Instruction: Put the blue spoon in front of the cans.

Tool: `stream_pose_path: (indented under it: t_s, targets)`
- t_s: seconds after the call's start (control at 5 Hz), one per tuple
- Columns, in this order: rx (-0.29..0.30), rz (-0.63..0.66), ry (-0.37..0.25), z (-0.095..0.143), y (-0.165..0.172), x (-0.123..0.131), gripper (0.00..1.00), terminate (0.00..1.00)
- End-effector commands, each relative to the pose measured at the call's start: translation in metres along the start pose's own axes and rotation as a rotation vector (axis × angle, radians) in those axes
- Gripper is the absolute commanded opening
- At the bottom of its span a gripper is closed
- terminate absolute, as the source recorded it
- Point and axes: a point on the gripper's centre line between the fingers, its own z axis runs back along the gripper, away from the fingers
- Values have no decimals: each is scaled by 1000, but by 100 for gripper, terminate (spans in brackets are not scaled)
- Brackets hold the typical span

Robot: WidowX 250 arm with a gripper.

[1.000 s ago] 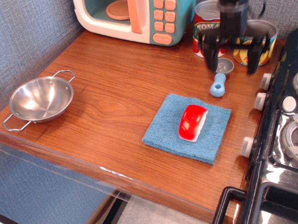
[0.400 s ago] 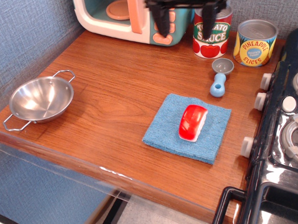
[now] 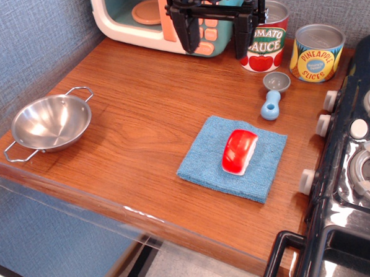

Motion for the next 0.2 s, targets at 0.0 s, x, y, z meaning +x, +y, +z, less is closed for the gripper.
stream_pose_path:
  t_s: [0.0]
  targets:
    - [-2, 0, -38, 16, 2, -2, 100, 100]
